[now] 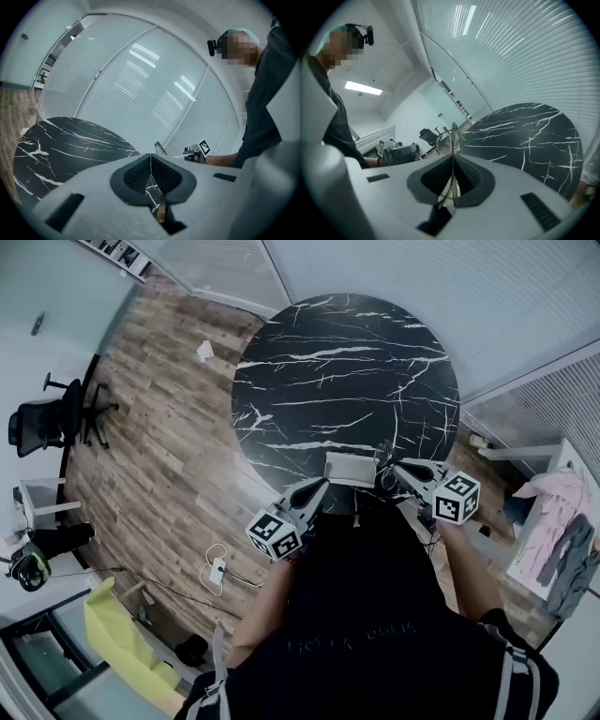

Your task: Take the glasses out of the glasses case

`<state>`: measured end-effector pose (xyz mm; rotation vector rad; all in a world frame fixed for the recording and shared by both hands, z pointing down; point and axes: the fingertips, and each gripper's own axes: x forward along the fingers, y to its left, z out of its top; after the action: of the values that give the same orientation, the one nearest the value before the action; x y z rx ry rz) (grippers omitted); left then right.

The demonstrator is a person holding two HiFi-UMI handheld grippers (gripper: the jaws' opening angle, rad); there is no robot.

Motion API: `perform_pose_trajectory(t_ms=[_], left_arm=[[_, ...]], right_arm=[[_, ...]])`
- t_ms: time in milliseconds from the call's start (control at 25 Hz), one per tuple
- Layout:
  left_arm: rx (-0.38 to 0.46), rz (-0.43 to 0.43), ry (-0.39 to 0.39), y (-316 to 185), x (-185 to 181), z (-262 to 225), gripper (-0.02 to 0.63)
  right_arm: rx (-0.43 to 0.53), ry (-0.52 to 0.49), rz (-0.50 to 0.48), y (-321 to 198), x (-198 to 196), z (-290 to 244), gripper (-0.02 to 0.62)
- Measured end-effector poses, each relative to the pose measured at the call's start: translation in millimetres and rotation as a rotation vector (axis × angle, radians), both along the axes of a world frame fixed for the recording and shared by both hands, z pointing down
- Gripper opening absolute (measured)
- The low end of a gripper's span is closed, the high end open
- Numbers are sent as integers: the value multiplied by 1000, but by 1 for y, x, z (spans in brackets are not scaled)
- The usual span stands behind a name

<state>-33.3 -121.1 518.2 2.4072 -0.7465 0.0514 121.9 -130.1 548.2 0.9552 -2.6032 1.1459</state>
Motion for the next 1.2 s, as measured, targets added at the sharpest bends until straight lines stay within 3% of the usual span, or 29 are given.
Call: perform_pose_trajectory(t_ms=[400,1200], left_arm=[[15,-15,18,-2,0,-9,20],[17,-77,3,1,-9,-8,20]], right_arm=[[-27,-234,103,-3,10,-30,37],[-149,-501,176,13,14,-38,37]])
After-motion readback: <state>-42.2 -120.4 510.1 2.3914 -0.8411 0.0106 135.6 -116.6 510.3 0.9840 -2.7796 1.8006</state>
